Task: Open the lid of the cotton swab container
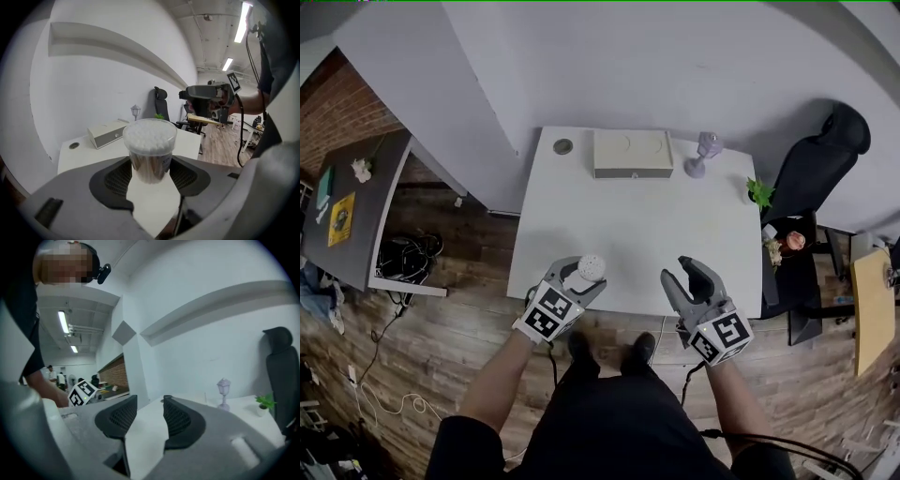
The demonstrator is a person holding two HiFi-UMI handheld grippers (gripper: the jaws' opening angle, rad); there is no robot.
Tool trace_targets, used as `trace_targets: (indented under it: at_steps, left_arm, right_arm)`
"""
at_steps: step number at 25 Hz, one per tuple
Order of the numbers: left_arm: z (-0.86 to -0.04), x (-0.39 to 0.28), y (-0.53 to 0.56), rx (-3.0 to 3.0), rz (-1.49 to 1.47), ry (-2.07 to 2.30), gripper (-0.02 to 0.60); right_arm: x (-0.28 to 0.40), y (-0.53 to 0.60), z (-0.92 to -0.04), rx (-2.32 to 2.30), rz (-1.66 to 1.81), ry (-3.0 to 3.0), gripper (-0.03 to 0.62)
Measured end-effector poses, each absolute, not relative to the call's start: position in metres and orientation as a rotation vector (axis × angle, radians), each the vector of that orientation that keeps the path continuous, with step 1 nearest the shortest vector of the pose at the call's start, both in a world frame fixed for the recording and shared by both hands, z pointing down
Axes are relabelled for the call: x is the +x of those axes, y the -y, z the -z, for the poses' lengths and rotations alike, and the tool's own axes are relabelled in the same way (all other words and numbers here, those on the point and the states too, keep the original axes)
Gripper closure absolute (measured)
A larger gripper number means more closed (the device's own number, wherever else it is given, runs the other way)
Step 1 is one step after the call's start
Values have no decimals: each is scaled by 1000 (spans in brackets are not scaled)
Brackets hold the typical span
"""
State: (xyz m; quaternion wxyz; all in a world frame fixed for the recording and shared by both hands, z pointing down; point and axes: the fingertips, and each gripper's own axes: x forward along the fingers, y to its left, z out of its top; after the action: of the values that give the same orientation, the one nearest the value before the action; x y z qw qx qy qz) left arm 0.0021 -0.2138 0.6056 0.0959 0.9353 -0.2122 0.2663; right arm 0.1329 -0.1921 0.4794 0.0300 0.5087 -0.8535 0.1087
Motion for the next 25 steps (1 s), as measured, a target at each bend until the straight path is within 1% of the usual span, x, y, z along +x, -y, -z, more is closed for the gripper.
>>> trace_targets:
  at_steps: [3,8,10,11,12,15,19,25]
  left_arm:
    - [-572,5,207,2814,-797,577,333]
    - [-518,9,203,2910,-839,548,333]
    - [-502,10,201,2934,-858,529,333]
    - [-496,9,200,2940,-878,519,333]
    - [-492,9,198,2945,-901,511,333]
    - [-481,9,194,2958,-944,491,333]
    - [-474,12,186,2977,-980,429,333]
    - [-479,12,179,2986,-1039,346,333]
  right_arm:
    - [99,193,-464,1299,-269,2740,418]
    - [58,195,-421,1007,-57,2822,415]
    - [41,191,-406,873,-3,2850,401]
    - [33,188,-401,805,23,2855,367]
    - [25,185,-396,743,44,2852,341]
    - [6,178,-389,592,41,2832,313]
    - [-7,171,-396,413,76,2806,306]
    - [-15,170,-411,313,108,2754,307]
